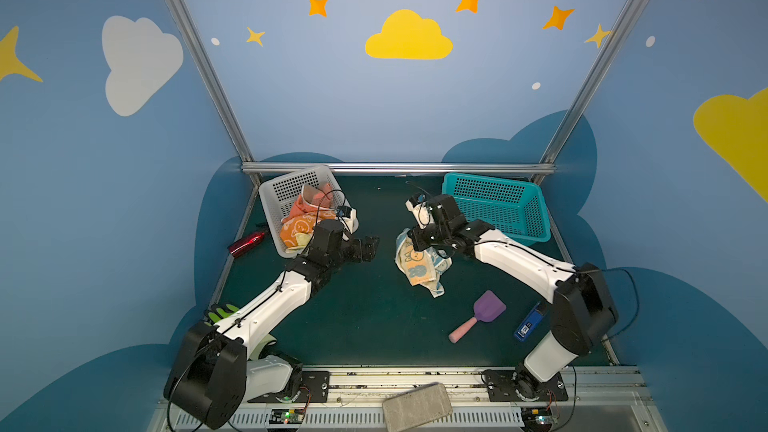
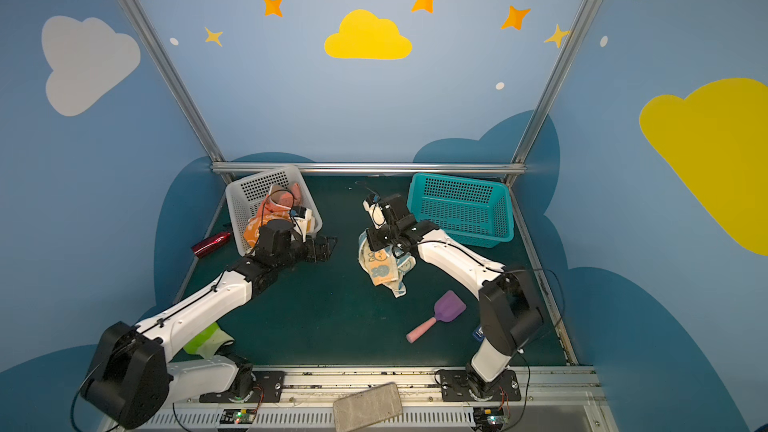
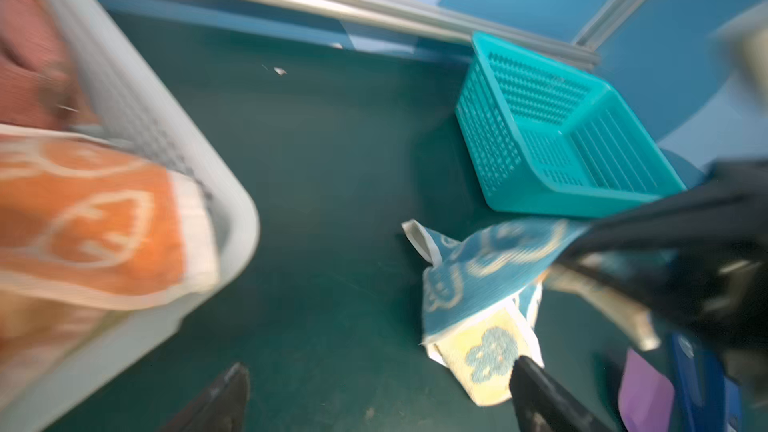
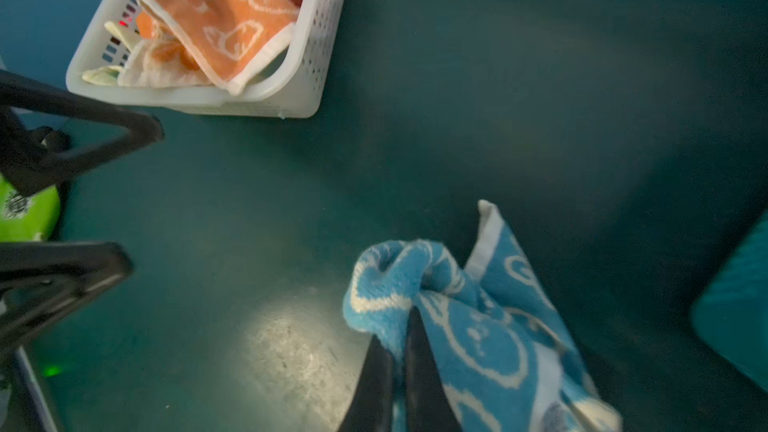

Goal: Fold and stack the towels
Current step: 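Move the left gripper to the tagged corner while the right gripper holds on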

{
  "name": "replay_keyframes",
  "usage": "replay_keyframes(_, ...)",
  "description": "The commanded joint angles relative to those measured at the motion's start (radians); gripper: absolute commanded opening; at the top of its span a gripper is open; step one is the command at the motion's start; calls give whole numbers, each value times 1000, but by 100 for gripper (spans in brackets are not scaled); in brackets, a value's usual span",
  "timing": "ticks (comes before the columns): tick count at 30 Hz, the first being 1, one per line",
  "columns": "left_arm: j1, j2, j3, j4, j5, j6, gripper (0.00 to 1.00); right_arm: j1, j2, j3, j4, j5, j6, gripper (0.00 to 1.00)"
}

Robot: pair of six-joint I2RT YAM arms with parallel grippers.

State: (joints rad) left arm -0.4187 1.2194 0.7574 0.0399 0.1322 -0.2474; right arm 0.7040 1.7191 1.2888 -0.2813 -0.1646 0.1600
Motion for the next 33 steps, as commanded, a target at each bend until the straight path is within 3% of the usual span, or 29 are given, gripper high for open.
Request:
replay_keyframes(1, 3, -83, -3, -29, -135, -18, 97, 46, 78, 53, -10, -122, 71, 6)
replay_keyframes(5, 6, -146, -19, -65, -209, 0, 97, 74, 154, 88, 19, -195, 80, 22)
replay_keyframes(8, 7, -165, -29, -77, -223, 14, 97, 80, 187, 123, 8, -237, 66, 42)
replay_keyframes(11, 7, -158, -36, -83, -224, 26, 97, 86, 166, 135, -11, -224, 5, 69)
replay_keyframes(13, 8, -147, -36, -87, -215, 32, 97, 81, 129, 144, -52, -168, -19, 74)
replay_keyframes(19, -22, -88, -26, -113, -85, 124, 97, 23, 16, 148, -237, 17, -35, 72)
replay_keyframes(22, -59, -62, -38, -126, -93, 155, 97, 12, -50, 45, -244, 107, -52, 72)
replay_keyframes(25, -112, -37, -58, -130, -88, 201, 97, 2, -145, -137, -124, 101, -75, 73)
replay_keyframes(29, -191, 37, -45, -184, -123, 268, 97, -9, -235, -308, -11, 86, -62, 75)
replay_keyframes(33, -268, 146, 3, -249, -289, 338, 94, -18, -257, -350, -30, 79, -28, 74)
